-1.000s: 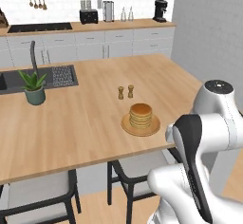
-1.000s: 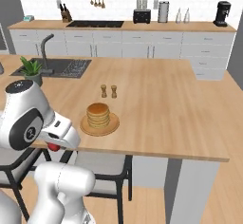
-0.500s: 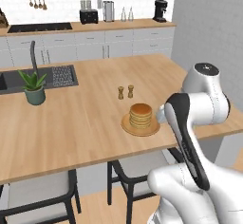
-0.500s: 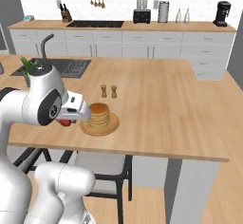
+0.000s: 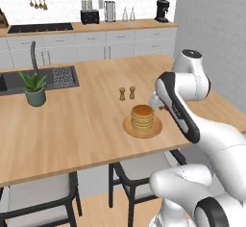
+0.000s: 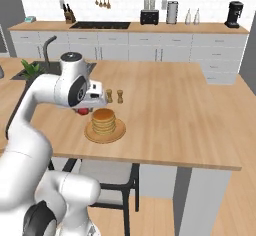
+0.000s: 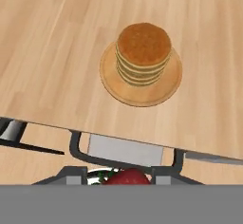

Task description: Take the strawberry from the fridge and place it on top of the pancake, located on the dining counter.

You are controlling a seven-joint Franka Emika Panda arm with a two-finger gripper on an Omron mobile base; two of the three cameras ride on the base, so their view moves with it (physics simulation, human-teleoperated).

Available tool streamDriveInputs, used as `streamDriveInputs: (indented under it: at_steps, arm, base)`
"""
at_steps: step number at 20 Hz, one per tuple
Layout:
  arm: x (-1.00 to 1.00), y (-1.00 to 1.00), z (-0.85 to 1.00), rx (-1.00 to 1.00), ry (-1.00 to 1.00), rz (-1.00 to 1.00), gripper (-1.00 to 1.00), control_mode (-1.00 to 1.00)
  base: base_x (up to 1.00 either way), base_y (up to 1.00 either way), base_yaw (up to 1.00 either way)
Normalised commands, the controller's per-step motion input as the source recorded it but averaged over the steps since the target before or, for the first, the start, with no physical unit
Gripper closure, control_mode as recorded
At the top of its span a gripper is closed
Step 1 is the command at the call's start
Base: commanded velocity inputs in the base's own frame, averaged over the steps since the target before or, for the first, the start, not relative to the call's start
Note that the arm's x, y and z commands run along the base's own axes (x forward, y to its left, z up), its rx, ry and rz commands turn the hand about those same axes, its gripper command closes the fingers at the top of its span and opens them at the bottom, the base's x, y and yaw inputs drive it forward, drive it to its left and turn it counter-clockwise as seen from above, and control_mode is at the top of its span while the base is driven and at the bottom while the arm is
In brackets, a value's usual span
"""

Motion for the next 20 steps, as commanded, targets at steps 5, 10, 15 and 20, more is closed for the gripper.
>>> streamDriveInputs:
  at_steps: [5,10,15,20]
  arm:
    - [1.0,0.05,-0.19,-0.05,0.07,0.0,1.0,-1.0]
    - [1.0,0.0,-0.47,-0.08,0.0,0.0,1.0,-1.0]
    - [1.0,0.0,-0.67,-0.03,0.0,0.0,1.0,-1.0]
    - [0.79,0.0,-0.6,0.0,0.01,0.01,1.0,-1.0]
  base:
    - [0.0,0.0,0.0]
    - [0.0,0.0,0.0]
    - [0.0,0.0,0.0]
    - [0.0,0.0,0.0]
